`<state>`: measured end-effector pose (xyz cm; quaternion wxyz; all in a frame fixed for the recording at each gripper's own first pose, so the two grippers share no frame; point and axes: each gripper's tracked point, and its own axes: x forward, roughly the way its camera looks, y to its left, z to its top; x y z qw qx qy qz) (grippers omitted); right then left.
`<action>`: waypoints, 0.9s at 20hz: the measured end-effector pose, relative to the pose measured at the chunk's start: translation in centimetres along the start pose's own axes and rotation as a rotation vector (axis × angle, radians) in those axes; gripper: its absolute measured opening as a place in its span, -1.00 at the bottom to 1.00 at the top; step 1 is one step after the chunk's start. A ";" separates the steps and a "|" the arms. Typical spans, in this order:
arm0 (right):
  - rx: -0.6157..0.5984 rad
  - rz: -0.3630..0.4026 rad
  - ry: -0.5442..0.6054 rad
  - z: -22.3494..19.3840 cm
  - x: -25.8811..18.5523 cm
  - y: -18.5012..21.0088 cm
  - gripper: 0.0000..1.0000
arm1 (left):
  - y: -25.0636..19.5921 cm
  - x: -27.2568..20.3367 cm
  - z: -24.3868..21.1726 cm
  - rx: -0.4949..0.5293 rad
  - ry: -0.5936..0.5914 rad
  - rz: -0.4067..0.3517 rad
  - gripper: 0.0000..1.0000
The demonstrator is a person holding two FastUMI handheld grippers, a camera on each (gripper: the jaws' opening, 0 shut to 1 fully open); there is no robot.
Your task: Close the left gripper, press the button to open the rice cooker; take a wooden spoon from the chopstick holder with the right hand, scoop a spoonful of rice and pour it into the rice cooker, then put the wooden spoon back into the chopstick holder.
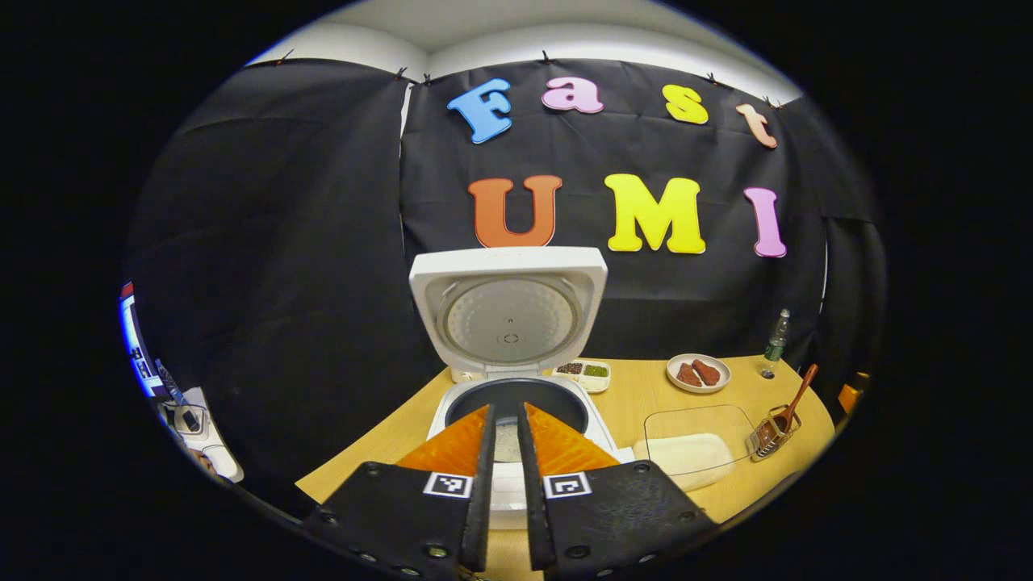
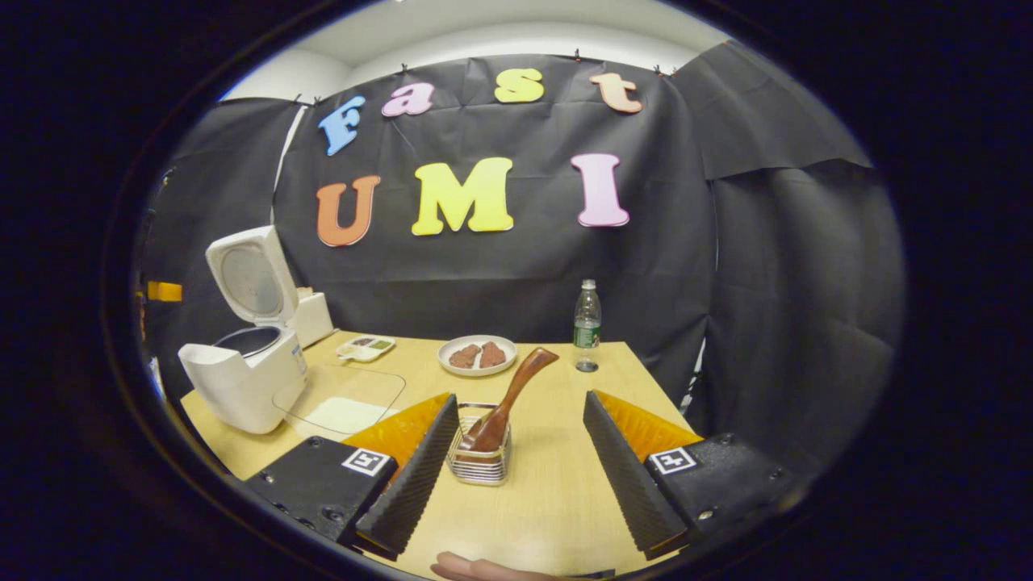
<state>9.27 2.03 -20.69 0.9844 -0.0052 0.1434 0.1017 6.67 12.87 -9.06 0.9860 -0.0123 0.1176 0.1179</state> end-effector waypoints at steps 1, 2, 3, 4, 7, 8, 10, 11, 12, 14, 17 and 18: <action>0.004 0.012 0.004 -0.1 0.4 0.6 1.00 | 0.4 -0.9 -0.2 -0.016 -0.004 0.000 -0.53; 0.006 0.023 0.007 -0.4 0.9 1.2 0.97 | 0.4 -1.6 0.0 -0.028 -0.020 -0.009 -0.19; 0.005 0.026 0.010 -0.6 1.3 1.6 1.00 | 0.5 -2.4 0.1 -0.034 -0.040 -0.019 0.17; 0.003 0.021 0.011 -0.7 1.7 1.7 0.97 | 0.6 -2.9 0.3 -0.037 -0.058 -0.027 0.35; 0.006 0.007 0.011 -1.3 3.4 2.4 0.99 | 1.9 -5.0 0.3 -0.023 -0.100 -0.004 0.94; 0.019 0.016 0.012 -1.5 3.9 2.7 0.99 | 2.1 -5.6 0.2 -0.014 -0.116 0.005 0.93; 0.040 0.041 0.024 -2.0 5.2 3.6 1.00 | 2.2 -7.2 0.3 0.006 -0.147 0.010 0.92; 0.044 0.050 0.029 -2.2 5.9 3.8 1.00 | 2.1 -7.8 0.2 0.009 -0.160 0.006 0.92; 0.041 0.061 0.035 -2.5 6.6 4.1 1.00 | 1.5 -8.6 -0.1 0.014 -0.168 -0.008 0.92; 0.042 0.076 0.048 -2.9 8.1 4.3 0.99 | 0.7 -10.0 -0.7 0.019 -0.183 -0.031 0.91; 0.064 0.026 0.091 -4.1 10.8 2.9 1.00 | -0.3 -11.8 -1.5 0.045 -0.213 -0.053 0.92; 0.084 0.010 0.102 -4.4 11.6 2.4 1.00 | -0.7 -12.3 -2.1 0.058 -0.219 -0.056 0.92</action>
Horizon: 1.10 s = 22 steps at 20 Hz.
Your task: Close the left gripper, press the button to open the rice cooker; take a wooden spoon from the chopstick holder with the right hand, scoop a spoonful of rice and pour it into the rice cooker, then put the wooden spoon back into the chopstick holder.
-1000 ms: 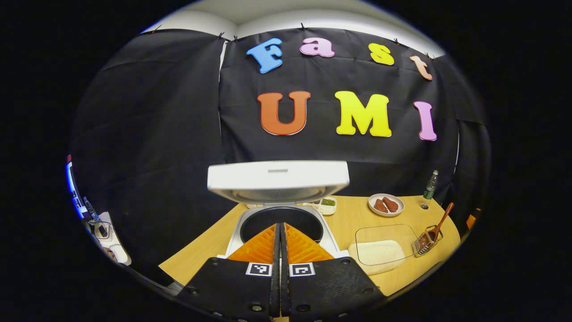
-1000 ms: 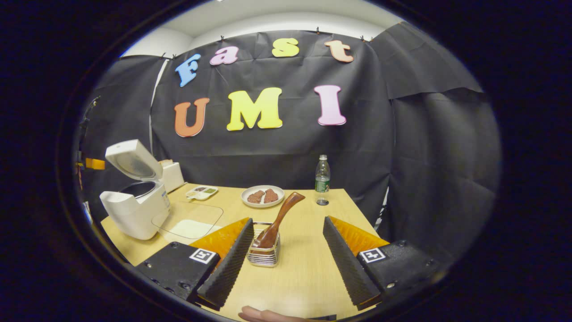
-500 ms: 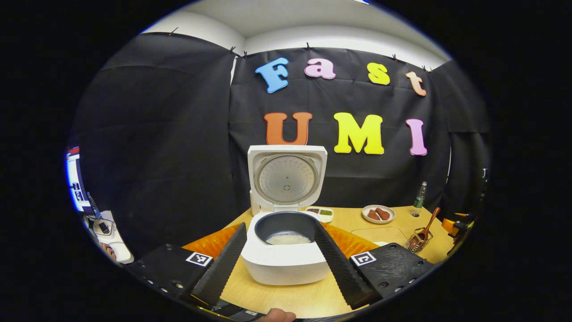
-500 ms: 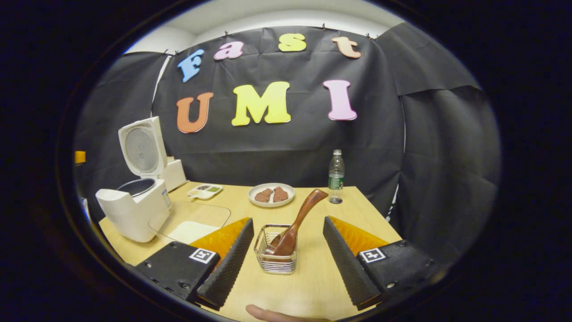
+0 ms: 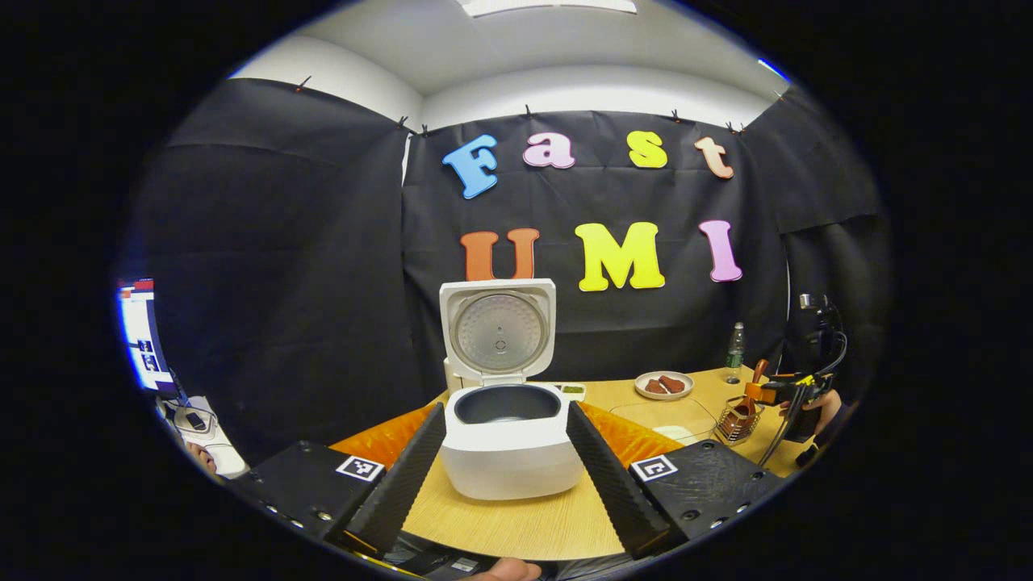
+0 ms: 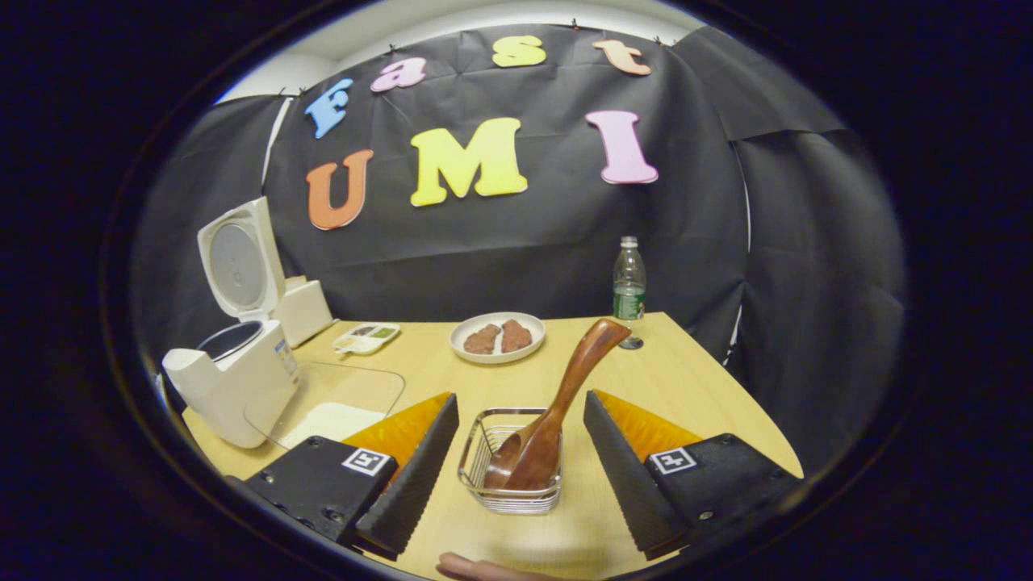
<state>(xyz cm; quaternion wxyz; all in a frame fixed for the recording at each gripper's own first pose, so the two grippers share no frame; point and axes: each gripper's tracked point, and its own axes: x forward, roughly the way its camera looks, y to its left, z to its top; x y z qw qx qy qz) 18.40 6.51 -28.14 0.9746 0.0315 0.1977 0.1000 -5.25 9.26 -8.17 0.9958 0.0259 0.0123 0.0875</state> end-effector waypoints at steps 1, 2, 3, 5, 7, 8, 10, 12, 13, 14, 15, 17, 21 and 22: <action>0.022 -0.002 0.009 -0.1 0.7 -0.2 1.00 | -0.3 -0.6 -0.3 0.010 -0.003 -0.003 0.92; 0.045 -0.013 0.025 -0.2 1.5 -0.6 1.00 | -0.5 -1.0 -0.5 0.018 -0.005 -0.005 0.92; 0.073 -0.013 0.034 -0.4 2.4 -0.9 1.00 | -0.8 -1.6 -0.8 0.027 -0.001 -0.010 0.92; 0.133 -0.003 0.076 -0.7 4.1 -1.0 1.00 | -0.7 -2.6 -1.2 0.038 -0.004 -0.007 0.91; 0.209 0.022 0.103 -0.7 5.3 -0.7 0.93 | -0.4 -3.1 -1.2 0.038 -0.014 -0.007 0.91; 0.226 0.008 0.118 -1.0 5.8 -1.2 0.96 | -0.7 -3.5 -1.4 0.034 -0.014 -0.020 0.91; 0.235 0.007 0.126 -1.1 6.9 -1.5 0.80 | -1.8 -4.0 -2.1 0.027 0.006 -0.072 0.91; 0.260 0.016 0.150 -1.7 7.2 -1.4 0.62 | -1.8 -4.0 -2.1 0.019 0.004 -0.094 0.91; 0.273 0.035 0.136 -1.2 7.4 -1.2 0.73 | -1.7 -4.1 -2.1 0.018 0.005 -0.098 0.91; 0.276 0.040 0.142 -1.2 7.4 -0.8 0.59 | -1.6 -4.3 -2.2 0.017 0.004 -0.099 0.91; 0.273 0.040 0.146 -1.3 7.3 -0.7 0.67 | -1.7 -4.3 -2.3 0.019 0.004 -0.102 0.91; 0.256 0.007 0.156 -1.7 7.4 -0.9 0.29 | -1.9 -4.6 -2.8 0.029 0.018 -0.118 0.91; 0.278 -0.008 0.109 -0.4 6.5 -0.9 -0.59 | -1.8 -5.4 -2.7 0.030 0.012 -0.131 0.91; 0.268 -0.003 0.074 0.5 6.0 -0.8 -0.63 | -1.7 -5.5 -2.8 0.024 0.012 -0.132 0.91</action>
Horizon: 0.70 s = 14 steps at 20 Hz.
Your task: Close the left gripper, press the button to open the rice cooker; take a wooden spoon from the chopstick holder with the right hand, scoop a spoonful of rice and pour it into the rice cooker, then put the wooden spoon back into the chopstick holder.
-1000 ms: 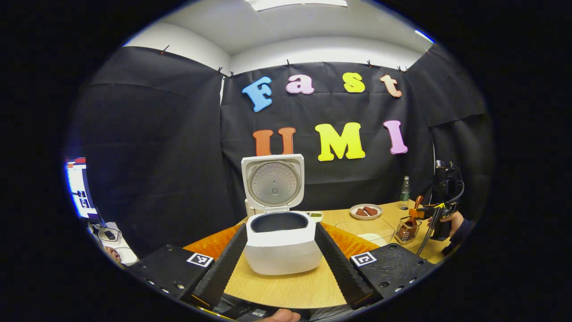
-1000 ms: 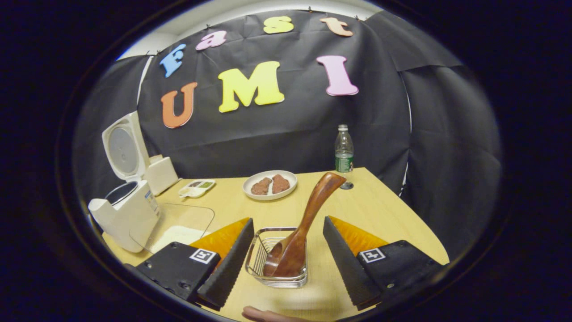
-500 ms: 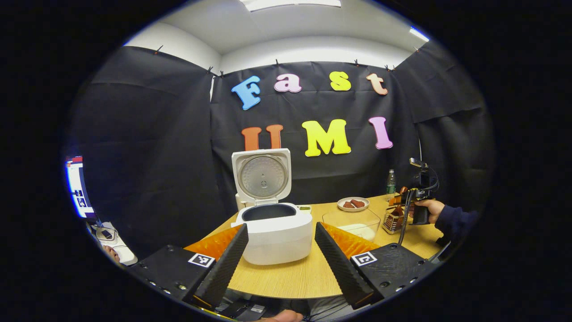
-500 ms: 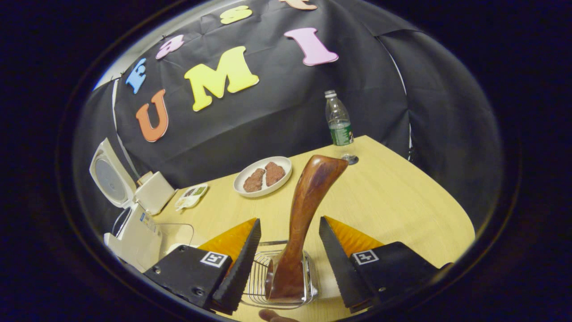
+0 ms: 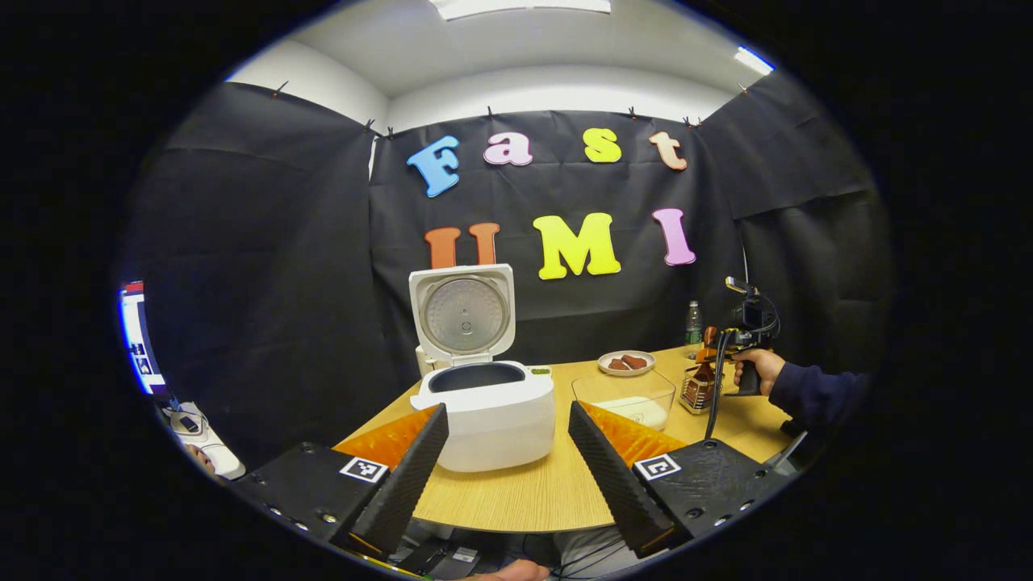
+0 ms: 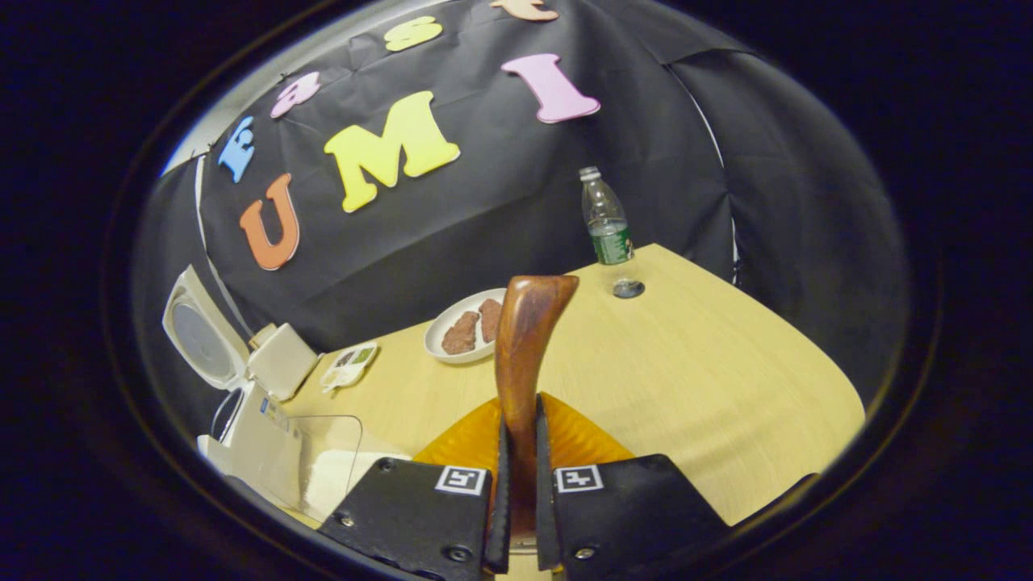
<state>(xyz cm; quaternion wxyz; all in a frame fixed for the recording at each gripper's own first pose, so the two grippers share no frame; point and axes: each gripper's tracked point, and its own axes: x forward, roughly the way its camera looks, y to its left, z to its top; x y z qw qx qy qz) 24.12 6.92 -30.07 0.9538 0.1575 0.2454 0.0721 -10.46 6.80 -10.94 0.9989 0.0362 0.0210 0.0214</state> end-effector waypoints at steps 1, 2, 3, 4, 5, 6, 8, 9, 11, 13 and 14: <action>-0.021 0.006 -0.038 0.8 -0.8 0.5 -0.65 | 0.2 0.0 -0.1 -0.005 0.002 -0.001 0.91; -0.047 0.008 -0.072 1.6 -1.6 0.9 -0.67 | 0.5 -0.2 -0.1 -0.012 0.000 0.001 0.91; -0.075 0.000 -0.108 2.4 -2.4 1.1 -0.67 | 0.7 -0.2 -0.2 -0.018 -0.001 0.006 0.91; -0.101 -0.006 -0.143 3.3 -3.3 1.4 -0.69 | 1.0 -0.2 -0.3 -0.022 0.002 0.009 0.91; -0.124 -0.007 -0.177 4.1 -4.3 2.1 -0.70 | 1.1 -0.2 -0.6 -0.023 0.006 0.014 0.91; -0.147 -0.003 -0.208 4.9 -5.1 2.9 -0.72 | 1.4 -0.2 -0.6 -0.025 0.011 0.020 0.91; -0.222 0.020 -0.263 6.0 -6.8 5.1 -0.78 | 1.5 -0.1 -0.9 -0.027 0.019 0.024 0.91; -0.253 0.009 -0.294 6.7 -7.5 5.8 -0.79 | 1.5 -0.2 -0.9 -0.029 0.020 0.023 0.91; -0.271 -0.001 -0.333 7.4 -8.7 7.8 -0.79 | 1.3 -0.1 -0.9 -0.031 0.020 0.020 0.91; -0.262 0.048 -0.325 6.4 -9.3 11.0 -0.80 | 1.3 -0.3 -1.0 -0.028 0.020 0.016 0.91; -0.259 0.065 -0.317 5.9 -9.3 12.3 -0.80 | 1.3 -0.5 -1.1 -0.025 0.021 0.015 0.91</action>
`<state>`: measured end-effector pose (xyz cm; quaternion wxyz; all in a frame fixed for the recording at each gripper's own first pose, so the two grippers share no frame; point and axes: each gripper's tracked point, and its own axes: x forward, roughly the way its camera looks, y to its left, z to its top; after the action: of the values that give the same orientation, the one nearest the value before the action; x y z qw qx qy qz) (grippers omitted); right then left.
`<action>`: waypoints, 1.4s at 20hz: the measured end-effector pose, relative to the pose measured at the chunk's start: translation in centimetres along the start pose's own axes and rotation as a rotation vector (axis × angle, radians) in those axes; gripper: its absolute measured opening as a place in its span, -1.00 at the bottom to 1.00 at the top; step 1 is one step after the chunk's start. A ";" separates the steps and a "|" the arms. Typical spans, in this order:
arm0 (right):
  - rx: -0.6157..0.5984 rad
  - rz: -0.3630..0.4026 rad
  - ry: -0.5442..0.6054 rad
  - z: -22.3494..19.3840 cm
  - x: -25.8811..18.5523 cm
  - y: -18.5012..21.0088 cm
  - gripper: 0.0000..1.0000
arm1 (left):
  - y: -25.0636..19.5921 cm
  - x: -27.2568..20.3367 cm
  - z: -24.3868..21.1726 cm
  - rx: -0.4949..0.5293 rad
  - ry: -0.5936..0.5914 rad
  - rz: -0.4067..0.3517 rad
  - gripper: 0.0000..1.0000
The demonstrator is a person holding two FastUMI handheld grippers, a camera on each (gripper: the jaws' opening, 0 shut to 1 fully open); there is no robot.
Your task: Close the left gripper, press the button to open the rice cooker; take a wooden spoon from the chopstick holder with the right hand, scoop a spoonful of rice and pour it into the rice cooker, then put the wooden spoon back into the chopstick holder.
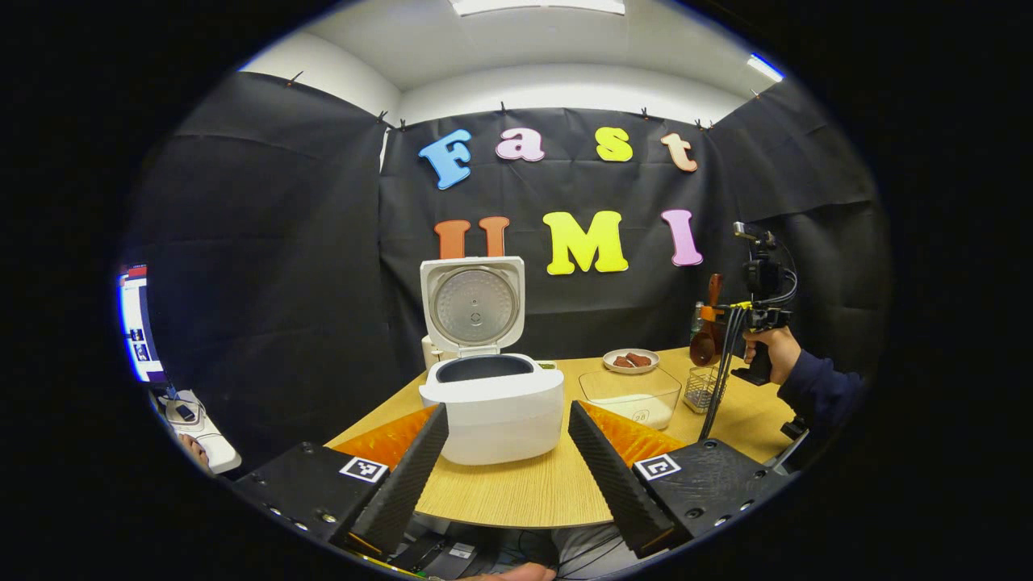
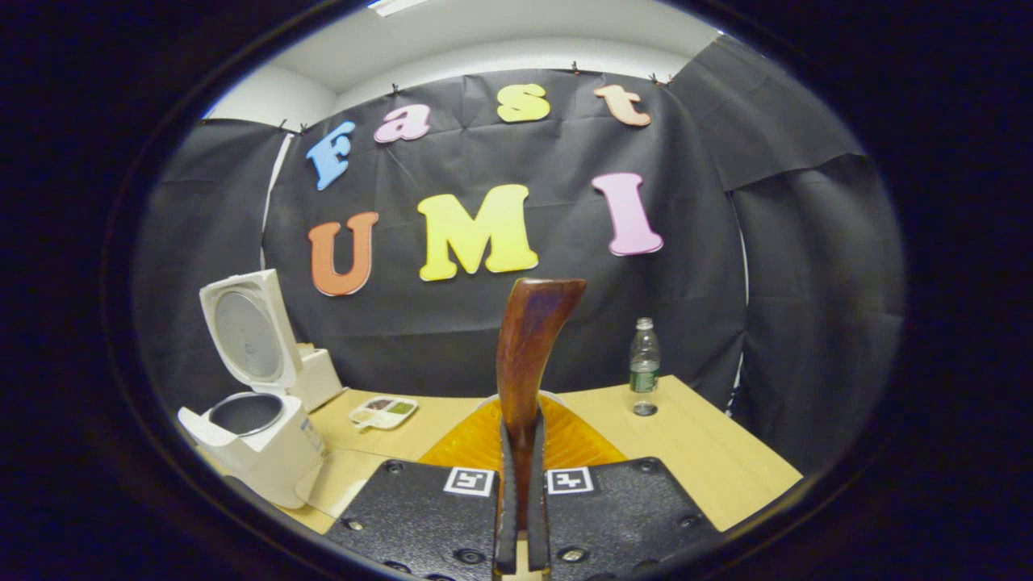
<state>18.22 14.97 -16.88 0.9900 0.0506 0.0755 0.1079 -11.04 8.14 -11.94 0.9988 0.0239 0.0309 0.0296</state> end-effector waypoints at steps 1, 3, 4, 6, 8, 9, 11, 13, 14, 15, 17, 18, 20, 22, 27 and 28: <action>0.004 0.004 0.002 -0.3 0.2 0.9 -0.80 | 0.1 0.0 -0.1 0.004 0.001 0.001 0.91; -0.002 0.022 -0.012 -0.5 0.5 3.5 -0.80 | 0.3 -0.2 -0.4 0.007 0.000 0.009 0.91; -0.010 0.031 -0.016 -0.9 0.7 4.8 -0.80 | 0.3 -0.3 -0.6 0.006 0.004 0.009 0.91; -0.028 0.055 -0.006 -2.3 1.2 7.3 -0.80 | 0.6 -0.6 -0.6 0.001 0.001 0.010 0.91; -0.048 0.060 0.014 -4.1 1.8 9.0 -0.80 | 1.2 -0.9 -0.1 -0.008 -0.013 0.018 0.91; -0.057 0.063 0.029 -5.3 2.2 9.7 -0.79 | 1.5 -0.9 0.3 -0.012 -0.020 0.020 0.91; -0.091 0.077 0.053 -7.4 2.8 10.9 -0.79 | 1.6 -1.3 0.7 -0.021 -0.036 0.017 0.91; -0.170 0.062 0.073 -9.4 3.6 11.0 -0.79 | 1.6 -1.4 0.9 -0.024 -0.045 0.008 0.91; -0.209 0.041 0.078 -10.1 4.0 10.6 -0.79 | 1.7 -1.4 0.9 -0.022 -0.047 0.006 0.91; -0.237 0.028 0.084 -10.7 4.2 10.3 -0.79 | 1.8 -1.5 0.8 -0.021 -0.050 0.006 0.91; -0.285 0.014 0.115 -12.3 4.7 9.7 -0.79 | 1.8 -1.3 0.7 -0.023 -0.050 0.009 0.91; -0.302 0.032 0.112 -12.6 4.7 9.9 -0.78 | 1.8 -1.3 0.5 -0.027 -0.046 0.007 0.91; -0.271 0.047 0.113 -12.7 4.3 10.3 -0.80 | 1.6 -1.0 0.3 -0.034 -0.036 0.004 0.91; -0.183 0.096 0.168 -14.2 3.9 11.6 -0.78 | 1.2 -1.0 0.2 -0.034 -0.029 -0.001 0.91; 0.087 0.189 0.279 -15.5 3.6 14.2 -0.79 | 0.8 -1.0 0.6 -0.027 -0.038 -0.011 0.91; 0.128 0.204 0.299 -15.6 3.6 14.6 -0.79 | 0.7 -1.1 0.6 -0.027 -0.035 -0.014 0.91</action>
<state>16.21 31.26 -31.07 0.9464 0.1042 0.2230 0.2091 -12.09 8.71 -11.21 0.9996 0.0109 0.0130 0.0225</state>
